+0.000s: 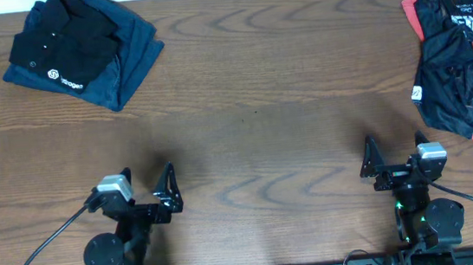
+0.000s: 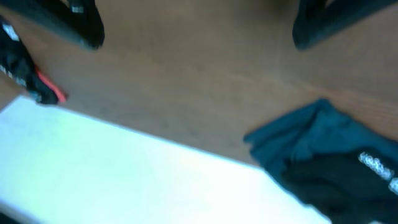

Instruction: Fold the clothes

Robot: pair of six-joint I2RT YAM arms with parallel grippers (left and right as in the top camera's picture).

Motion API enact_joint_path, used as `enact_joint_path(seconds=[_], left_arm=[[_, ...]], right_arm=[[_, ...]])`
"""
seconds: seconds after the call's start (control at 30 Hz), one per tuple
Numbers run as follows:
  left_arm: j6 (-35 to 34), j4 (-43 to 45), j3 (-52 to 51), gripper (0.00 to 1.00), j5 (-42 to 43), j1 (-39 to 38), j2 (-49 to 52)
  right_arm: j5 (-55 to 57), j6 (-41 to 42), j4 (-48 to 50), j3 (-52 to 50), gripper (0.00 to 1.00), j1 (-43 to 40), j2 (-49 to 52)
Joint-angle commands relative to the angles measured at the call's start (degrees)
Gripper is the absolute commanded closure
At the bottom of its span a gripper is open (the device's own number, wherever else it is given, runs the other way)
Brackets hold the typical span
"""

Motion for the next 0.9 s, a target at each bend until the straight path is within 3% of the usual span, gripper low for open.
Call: enact_joint_path(seconds=[0.0,0.2,0.5,0.7,0.87], left_arm=[[1.1,6.0,-3.6,0.02,-0.8,-0.2,-0.8],[1.2,9.7,-8.7,0.02,-7.3,-0.2,-0.8],[3.9,10.9,-10.9,0.02,-9.3,0.2,-0.8],[3.9,18.1,-10.9,0.02,-9.3,1.6,-0.8],[3.9,16.1,-10.9,0.02,-9.3,2.5,-0.8]], right_arm=[[0.5,-0.6,-0.3,-0.1,0.01,0.7,-0.4],[0.5,-0.6,-0.3,-0.1,0.01,0.7,-0.4],[0.5,-0.6,-0.3,-0.1,0.01,0.7,-0.4],[0.5,-0.6,-0.3,-0.1,0.01,0.7,-0.4],[0.5,-0.6,-0.3,-0.1,0.01,0.7,-0.4]])
